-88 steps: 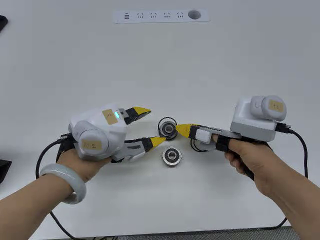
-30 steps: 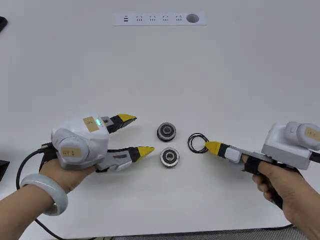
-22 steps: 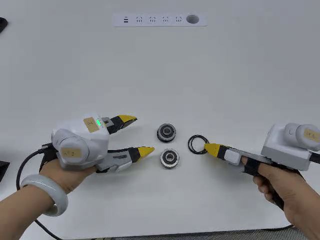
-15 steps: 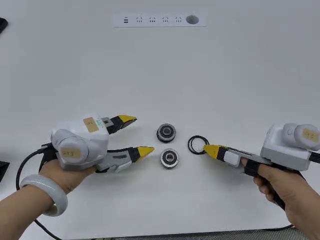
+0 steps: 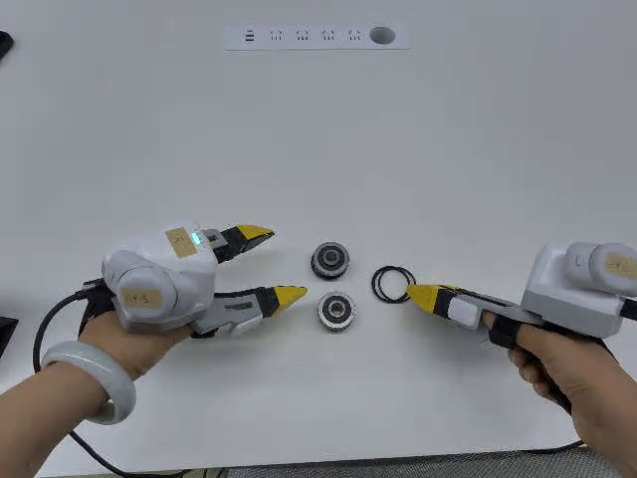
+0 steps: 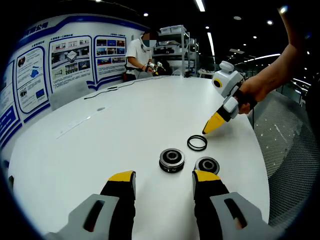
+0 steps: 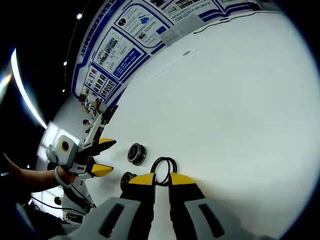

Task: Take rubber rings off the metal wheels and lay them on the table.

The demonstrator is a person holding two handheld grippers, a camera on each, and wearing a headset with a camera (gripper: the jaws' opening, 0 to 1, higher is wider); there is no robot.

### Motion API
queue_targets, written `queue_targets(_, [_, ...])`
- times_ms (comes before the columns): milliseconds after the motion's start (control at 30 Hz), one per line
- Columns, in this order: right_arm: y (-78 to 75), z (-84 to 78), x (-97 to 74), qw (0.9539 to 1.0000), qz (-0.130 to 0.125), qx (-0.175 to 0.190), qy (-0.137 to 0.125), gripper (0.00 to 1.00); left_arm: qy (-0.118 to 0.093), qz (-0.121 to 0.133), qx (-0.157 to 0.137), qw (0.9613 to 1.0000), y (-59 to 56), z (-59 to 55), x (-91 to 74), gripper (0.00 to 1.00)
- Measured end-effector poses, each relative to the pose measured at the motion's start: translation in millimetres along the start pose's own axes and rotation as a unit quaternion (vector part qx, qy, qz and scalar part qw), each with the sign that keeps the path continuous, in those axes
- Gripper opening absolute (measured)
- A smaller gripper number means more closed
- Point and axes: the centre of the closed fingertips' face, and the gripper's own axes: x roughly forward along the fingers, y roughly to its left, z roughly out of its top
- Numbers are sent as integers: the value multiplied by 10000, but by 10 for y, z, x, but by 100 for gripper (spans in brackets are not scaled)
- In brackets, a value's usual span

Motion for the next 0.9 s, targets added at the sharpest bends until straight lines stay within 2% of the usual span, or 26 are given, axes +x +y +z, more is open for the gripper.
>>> queue_targets(267, [76,112,103,9999,99,-39,-66,12,-37,-55,30,10000,-23,78,54,42])
queue_targets(600, [215,168,259,9996,271,-94,-45,12,-52,-189,99,9998,-78,160,189,35])
queue_targets(900, [308,176,358,9992,393,-98,-27,12,24,-274,136,9995,-94,155,322,29])
